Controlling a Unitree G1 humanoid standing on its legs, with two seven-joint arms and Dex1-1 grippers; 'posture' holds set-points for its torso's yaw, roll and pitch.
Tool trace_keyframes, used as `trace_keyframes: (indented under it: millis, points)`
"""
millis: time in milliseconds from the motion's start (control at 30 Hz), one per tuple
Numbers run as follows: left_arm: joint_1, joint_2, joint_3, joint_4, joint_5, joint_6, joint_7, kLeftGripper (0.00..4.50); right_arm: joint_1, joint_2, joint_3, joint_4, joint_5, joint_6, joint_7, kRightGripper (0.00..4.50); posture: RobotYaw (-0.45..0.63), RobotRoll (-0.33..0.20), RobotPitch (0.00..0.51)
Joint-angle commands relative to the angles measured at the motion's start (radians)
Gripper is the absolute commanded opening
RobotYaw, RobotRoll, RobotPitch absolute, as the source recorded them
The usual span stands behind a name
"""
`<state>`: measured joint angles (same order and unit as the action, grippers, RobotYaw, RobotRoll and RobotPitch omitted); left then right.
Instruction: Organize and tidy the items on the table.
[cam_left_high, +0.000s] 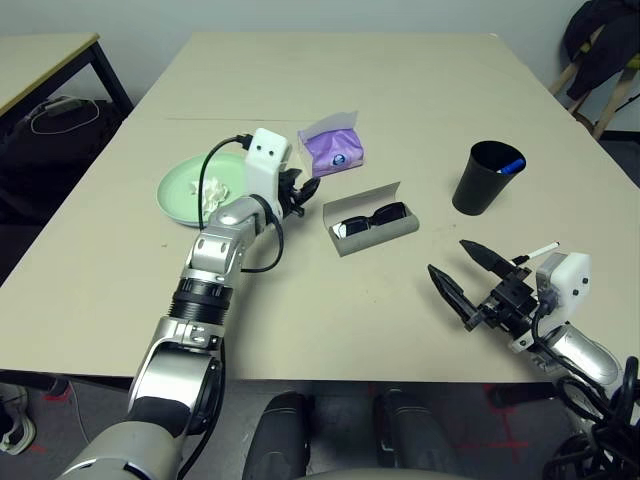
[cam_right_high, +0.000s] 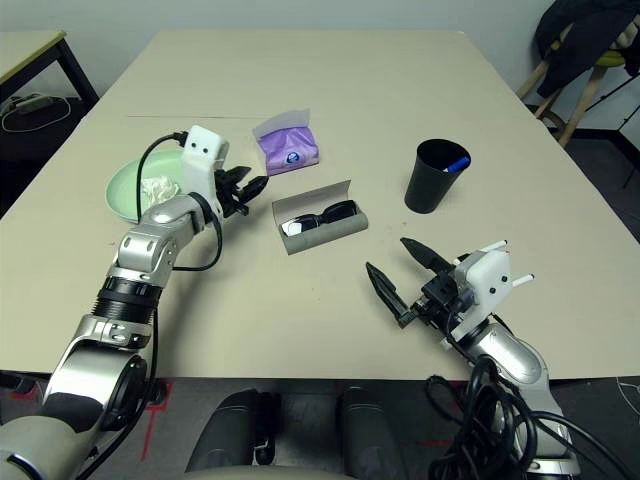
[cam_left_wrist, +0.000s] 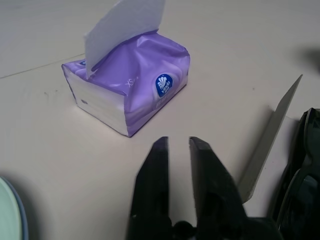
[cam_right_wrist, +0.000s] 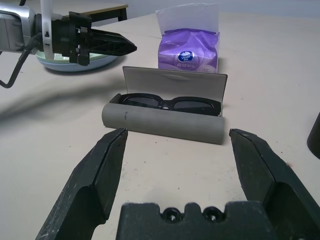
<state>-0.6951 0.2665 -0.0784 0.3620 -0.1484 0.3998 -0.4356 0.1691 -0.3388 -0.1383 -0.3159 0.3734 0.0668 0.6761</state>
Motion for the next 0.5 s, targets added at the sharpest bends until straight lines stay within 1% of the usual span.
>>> trace_keyframes:
  millis: [33, 233, 433, 500]
  points:
    - [-0.004, -0.009, -0.017, 0.025, 0.03, -0.018, -0.005, 0.02, 0.01, -0.01, 0.005, -0.021, 0.007, -0.001, -0.008, 4.5, -0.05, 0.0, 0.081]
    - [0.024, -0.019, -0.03, 0.005, 0.052, -0.011, -0.011, 0.02, 0.01, -0.014, 0.008, -0.022, 0.006, -0.003, -0.01, 4.5, -0.05, 0.0, 0.081]
    - [0.101, -0.027, -0.049, -0.108, 0.056, 0.033, -0.009, 0.02, 0.008, -0.012, 0.008, -0.024, 0.008, 0.003, -0.026, 4.5, -0.05, 0.0, 0.082]
    - [0.129, -0.03, -0.047, -0.161, 0.047, 0.068, -0.006, 0.02, 0.005, -0.015, 0.002, -0.015, 0.004, -0.001, -0.03, 4.5, -0.06, 0.0, 0.085]
